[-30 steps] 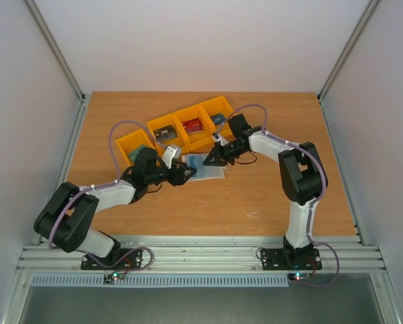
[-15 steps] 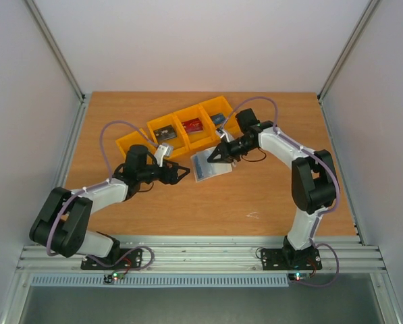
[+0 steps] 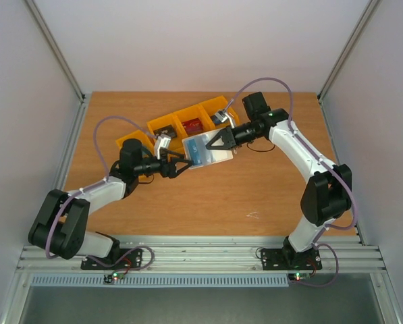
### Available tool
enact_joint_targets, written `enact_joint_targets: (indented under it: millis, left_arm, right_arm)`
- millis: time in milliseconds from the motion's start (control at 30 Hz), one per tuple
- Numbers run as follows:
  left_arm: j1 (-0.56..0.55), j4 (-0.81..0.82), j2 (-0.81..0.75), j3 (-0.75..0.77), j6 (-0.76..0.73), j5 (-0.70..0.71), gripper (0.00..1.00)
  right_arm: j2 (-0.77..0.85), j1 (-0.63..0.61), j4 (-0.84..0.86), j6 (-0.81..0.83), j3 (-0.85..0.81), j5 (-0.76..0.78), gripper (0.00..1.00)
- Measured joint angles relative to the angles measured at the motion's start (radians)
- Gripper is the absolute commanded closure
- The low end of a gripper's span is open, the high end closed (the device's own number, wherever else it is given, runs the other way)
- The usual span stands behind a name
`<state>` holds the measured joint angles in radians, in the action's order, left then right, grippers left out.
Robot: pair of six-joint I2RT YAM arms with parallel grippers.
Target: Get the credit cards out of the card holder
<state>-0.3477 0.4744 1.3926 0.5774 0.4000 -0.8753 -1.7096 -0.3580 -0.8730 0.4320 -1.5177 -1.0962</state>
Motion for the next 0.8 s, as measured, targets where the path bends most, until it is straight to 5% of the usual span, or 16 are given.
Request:
enact_joint_targets:
  millis: [333,400,600,733,800]
  left_arm:
    - [-0.002,0.194,-0.014,0.015,0.171,-0.013,0.14]
    - [-0.003,0.219,-0.011,0.035,0.190,0.001,0.23]
    - [-0.020,0.317,-0.011,0.063,0.217,-0.031,0.98]
    - [-0.054,0.362,-0.015,0.063,0.198,-0.048,1.00]
    - [-0.056,0.362,-0.019,0.063,0.191,-0.044,1.00]
  right_arm:
    - [0.013,-0.010,-0.029,0.022,-0.072,-0.065,0.99]
    - [0.014,-0.017,-0.019,0.021,-0.072,-0.075,0.99]
    - [0.014,-0.024,0.030,0.012,-0.072,-0.106,0.99]
    - [0.014,-0.020,0.052,0.001,-0.072,-0.109,0.98]
    - [0.014,-0.020,0.056,0.000,-0.072,-0.109,0.85]
